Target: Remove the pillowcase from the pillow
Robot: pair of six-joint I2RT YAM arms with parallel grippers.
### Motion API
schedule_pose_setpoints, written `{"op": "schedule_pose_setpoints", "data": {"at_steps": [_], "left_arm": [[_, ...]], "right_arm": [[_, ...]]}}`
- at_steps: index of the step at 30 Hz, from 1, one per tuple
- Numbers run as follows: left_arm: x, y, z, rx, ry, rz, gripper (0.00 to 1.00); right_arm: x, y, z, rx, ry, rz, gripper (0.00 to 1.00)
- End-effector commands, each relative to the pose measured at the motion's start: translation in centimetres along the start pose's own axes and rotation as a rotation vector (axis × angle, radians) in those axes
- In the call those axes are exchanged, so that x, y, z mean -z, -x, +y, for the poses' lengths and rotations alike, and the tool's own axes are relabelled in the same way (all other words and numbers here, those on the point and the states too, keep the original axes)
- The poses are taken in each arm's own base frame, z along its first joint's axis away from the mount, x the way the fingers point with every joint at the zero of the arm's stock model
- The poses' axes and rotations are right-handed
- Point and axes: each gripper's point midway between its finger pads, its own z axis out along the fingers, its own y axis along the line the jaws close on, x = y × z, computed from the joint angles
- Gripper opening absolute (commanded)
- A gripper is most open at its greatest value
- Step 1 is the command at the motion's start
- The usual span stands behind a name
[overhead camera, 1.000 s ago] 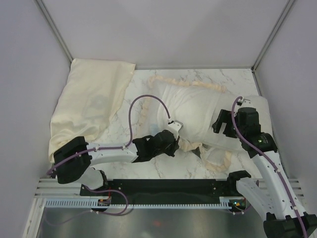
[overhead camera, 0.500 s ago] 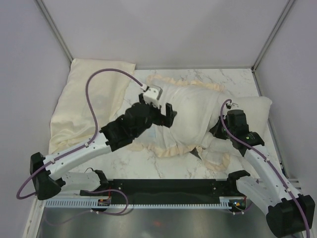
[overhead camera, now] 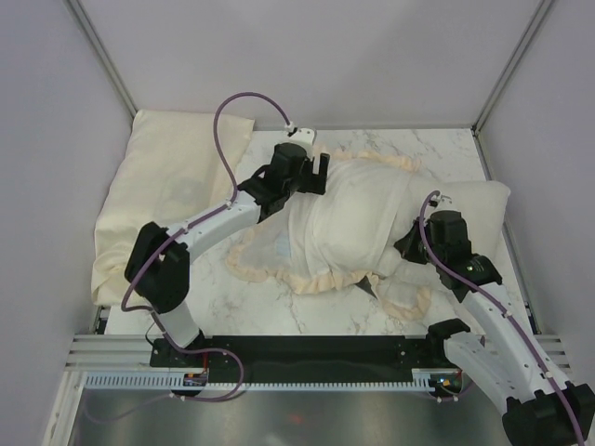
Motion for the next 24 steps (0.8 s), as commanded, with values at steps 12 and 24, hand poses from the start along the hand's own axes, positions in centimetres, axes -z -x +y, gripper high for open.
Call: {"op": "schedule_pose_setpoints", "data": {"at_steps": [12, 24], "left_arm": [[-3.0, 0.3, 6.1, 0.126, 0.089, 0.007, 0.02], [-1.3, 0.2, 17.9, 0.283, 0.29, 0.013, 0.02]], "right_arm": [[1.0, -0.5, -0.4, -0.015, -0.034, 0.02, 0.0], [7.0, 10.1, -0.3, -0.001, -0.163, -0.336, 0.0]]}}
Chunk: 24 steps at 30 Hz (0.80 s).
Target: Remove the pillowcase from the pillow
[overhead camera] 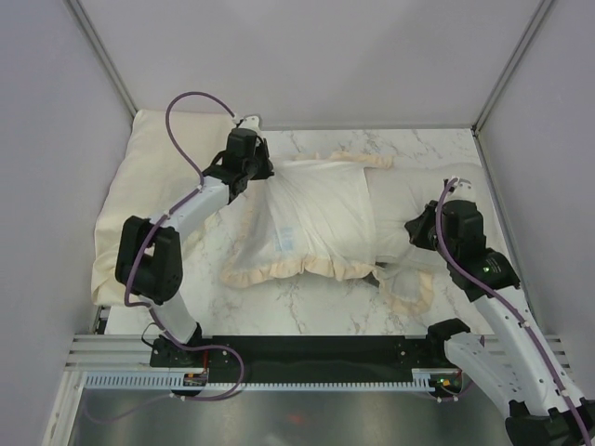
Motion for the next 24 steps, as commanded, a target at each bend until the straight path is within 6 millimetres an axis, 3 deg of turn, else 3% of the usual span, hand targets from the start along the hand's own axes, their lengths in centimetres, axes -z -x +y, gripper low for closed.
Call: {"op": "schedule_pose_setpoints", "data": {"at_steps": [1, 7, 9, 12, 16, 17, 19, 20, 24], "left_arm": [[1.4, 3.3, 5.7, 0.079, 0.154, -0.092, 0.02], [1.9, 3.0, 9.2, 0.105, 0.246, -0.097, 0.02], [2.1, 2.6, 10.8, 0.133, 0.274, -0.088, 0.02], [2.4, 2.1, 10.9, 0.143, 0.259, -0.083, 0.02], [2.4, 0.7, 9.0, 0.175, 0.156, -0.079, 0.02], [2.3, -0.7, 9.0, 0.177, 0.153, -0.056, 0.02], [2.4, -1.8, 8.0, 0.176, 0.128, -0.044, 0.02], [2.4, -3.6, 8.1, 0.175, 0.127, -0.007, 0.02], [2.2, -5.7, 6.8, 0.186, 0.057, 0.013, 0.02]], "right_arm": [[2.8, 5.8, -1.5, 0.024, -0.134, -0.181, 0.0], [4.7, 9.2, -2.2, 0.047, -0.22, -0.267, 0.0], [5.1, 9.6, -2.5, 0.057, -0.237, -0.279, 0.0], [4.7, 9.3, -3.0, 0.067, -0.264, -0.271, 0.0], [1.1, 6.7, -3.4, 0.085, -0.267, -0.185, 0.0], [-0.7, 5.5, -3.4, 0.09, -0.262, -0.15, 0.0], [-2.6, 4.7, -3.6, 0.091, -0.267, -0.122, 0.0], [-4.3, 4.1, -3.5, 0.095, -0.256, -0.098, 0.0], [-8.1, 3.8, -2.6, 0.085, -0.216, -0.068, 0.0]]}}
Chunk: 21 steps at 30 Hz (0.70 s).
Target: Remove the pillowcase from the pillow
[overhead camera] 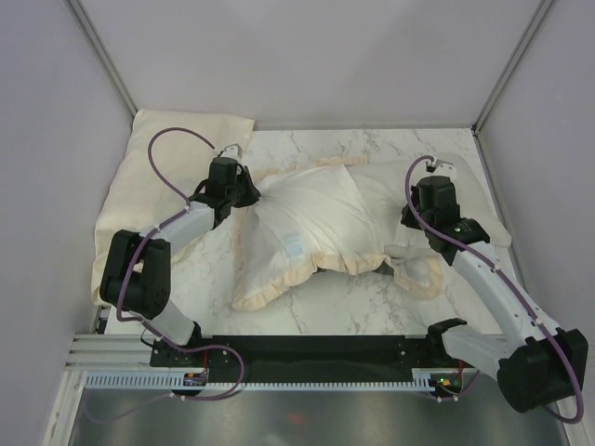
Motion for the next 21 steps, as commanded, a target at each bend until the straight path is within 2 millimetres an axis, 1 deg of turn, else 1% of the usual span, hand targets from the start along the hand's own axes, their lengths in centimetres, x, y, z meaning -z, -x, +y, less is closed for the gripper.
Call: {"op": "schedule_pose_setpoints", "data": {"at_steps": [1, 2, 3, 4, 5, 7, 8, 9, 10, 11, 12, 13, 14, 15, 16, 18, 19, 20, 21], "left_arm": [[0.2, 1.2, 1.4, 0.036, 0.033, -0.08, 0.02], [0.2, 0.8, 1.4, 0.042, 0.027, -0.075, 0.02], [0.2, 0.5, 1.1, 0.04, 0.02, -0.074, 0.02], [0.2, 0.3, 0.9, 0.036, 0.015, -0.073, 0.02], [0.3, 0.0, 0.2, 0.028, -0.013, -0.064, 0.02], [0.5, 0.3, -0.4, 0.015, -0.029, -0.071, 0.02], [0.7, 0.5, -0.6, 0.013, -0.032, -0.076, 0.02], [0.8, 0.6, -0.9, 0.011, -0.04, -0.079, 0.02], [0.9, 0.7, -1.1, 0.01, -0.044, -0.084, 0.02], [1.0, 0.7, -1.3, 0.008, -0.051, -0.084, 0.02], [1.1, 0.8, -1.5, 0.008, -0.058, -0.086, 0.02], [1.3, 0.9, -1.7, 0.009, -0.065, -0.087, 0.02], [1.4, 0.9, -1.9, 0.008, -0.072, -0.087, 0.02], [1.4, 0.9, -2.0, 0.008, -0.074, -0.088, 0.02], [1.5, 1.1, -2.2, 0.006, -0.077, -0.093, 0.02], [1.8, 1.2, -2.5, 0.004, -0.085, -0.098, 0.02], [1.8, 1.3, -2.5, 0.004, -0.083, -0.1, 0.02], [1.8, 1.4, -2.7, 0.003, -0.086, -0.102, 0.02], [1.9, 1.5, -2.6, 0.001, -0.083, -0.105, 0.02]], "right_arm": [[-3.1, 2.3, -0.4, -0.004, -0.047, -0.088, 0.0], [-4.1, 2.5, -0.1, 0.0, -0.046, -0.092, 0.0], [-4.5, 2.7, -0.1, 0.002, -0.055, -0.094, 0.0], [-4.6, 3.3, 0.2, -0.001, -0.051, -0.104, 0.0], [-4.8, 3.4, 0.4, 0.003, -0.044, -0.096, 0.0], [-4.2, 3.7, 1.3, 0.002, 0.005, -0.093, 0.0], [-3.2, 4.1, 1.6, -0.002, 0.03, -0.11, 0.0], [-2.5, 4.3, 2.1, -0.004, 0.063, -0.113, 0.13], [-1.0, 4.6, 2.2, -0.008, 0.087, -0.13, 0.23], [-0.2, 4.6, 2.4, 0.001, 0.109, -0.133, 0.36], [0.6, 4.5, 2.8, 0.003, 0.145, -0.133, 0.69], [1.9, 4.2, 2.9, 0.003, 0.172, -0.137, 0.78], [2.5, 4.1, 2.9, 0.002, 0.186, -0.139, 0.84], [3.0, 3.8, 3.0, 0.005, 0.201, -0.132, 0.92], [3.7, 2.9, 3.4, 0.007, 0.242, -0.106, 0.94], [4.1, 1.7, 4.0, 0.0, 0.281, -0.077, 0.98], [4.1, 0.4, 4.5, 0.005, 0.314, -0.042, 0.98], [4.0, -0.4, 4.9, 0.014, 0.325, -0.023, 0.98], [3.7, -1.0, 4.8, 0.014, 0.314, -0.012, 0.98]]}}
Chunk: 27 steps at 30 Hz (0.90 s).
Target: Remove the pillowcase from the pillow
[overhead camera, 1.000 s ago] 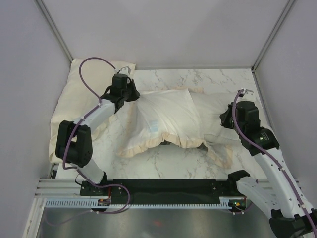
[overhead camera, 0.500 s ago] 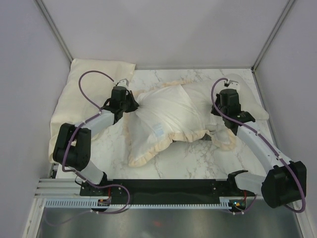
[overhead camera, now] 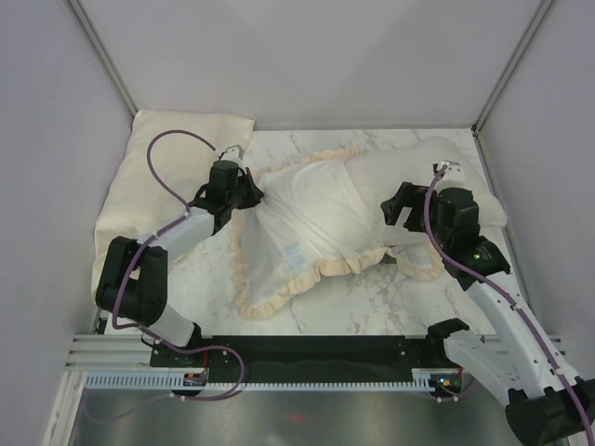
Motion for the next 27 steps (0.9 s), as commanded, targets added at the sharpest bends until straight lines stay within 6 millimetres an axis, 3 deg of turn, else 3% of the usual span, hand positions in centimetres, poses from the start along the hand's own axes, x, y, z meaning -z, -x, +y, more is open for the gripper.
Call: {"op": "schedule_pose_setpoints", "data": {"at_steps": [1, 5, 9, 13, 16, 17, 19, 20, 21, 22, 23, 27], "left_arm": [[1.0, 2.3, -1.4, 0.003, -0.035, -0.076, 0.02], [1.4, 2.5, -1.5, -0.01, -0.027, -0.086, 0.02], [2.4, 3.1, -1.5, -0.027, -0.006, -0.109, 0.02], [4.1, 4.0, -1.9, -0.051, 0.005, -0.146, 0.02], [5.5, 4.1, -2.6, -0.075, 0.003, -0.167, 0.02], [5.9, 4.3, -2.6, -0.08, 0.015, -0.18, 0.02], [6.7, 3.0, -3.2, -0.109, 0.008, -0.157, 0.16], [7.7, 3.2, -3.6, -0.118, 0.005, -0.178, 0.37], [8.2, 2.4, -3.9, -0.132, 0.002, -0.17, 0.5], [8.9, 1.4, -5.5, -0.162, -0.032, -0.165, 0.62], [10.0, 1.6, -6.0, -0.169, -0.024, -0.196, 0.74], [12.3, -1.9, -8.8, -0.19, -0.083, -0.148, 0.85]], "right_arm": [[-0.8, -6.1, 0.1, -0.005, 0.023, 0.184, 0.98], [-2.5, -8.4, -1.6, -0.008, -0.058, 0.226, 0.98], [-4.1, -8.5, -3.2, -0.017, -0.14, 0.187, 0.98], [-5.4, -8.2, -2.4, -0.031, -0.107, 0.168, 0.96], [-5.9, -8.4, -2.2, -0.042, -0.092, 0.167, 0.84], [-6.0, -8.5, -2.2, -0.044, -0.092, 0.167, 0.67], [-6.1, -8.7, -2.3, -0.043, -0.093, 0.163, 0.46], [-6.1, -8.8, -2.3, -0.044, -0.091, 0.166, 0.25], [-6.1, -8.9, -2.3, -0.045, -0.087, 0.168, 0.17], [-6.1, -9.0, -2.2, -0.045, -0.082, 0.167, 0.1], [-6.1, -8.9, -2.0, -0.045, -0.073, 0.168, 0.0], [-6.1, -8.5, -1.6, -0.051, -0.056, 0.156, 0.0]]}}
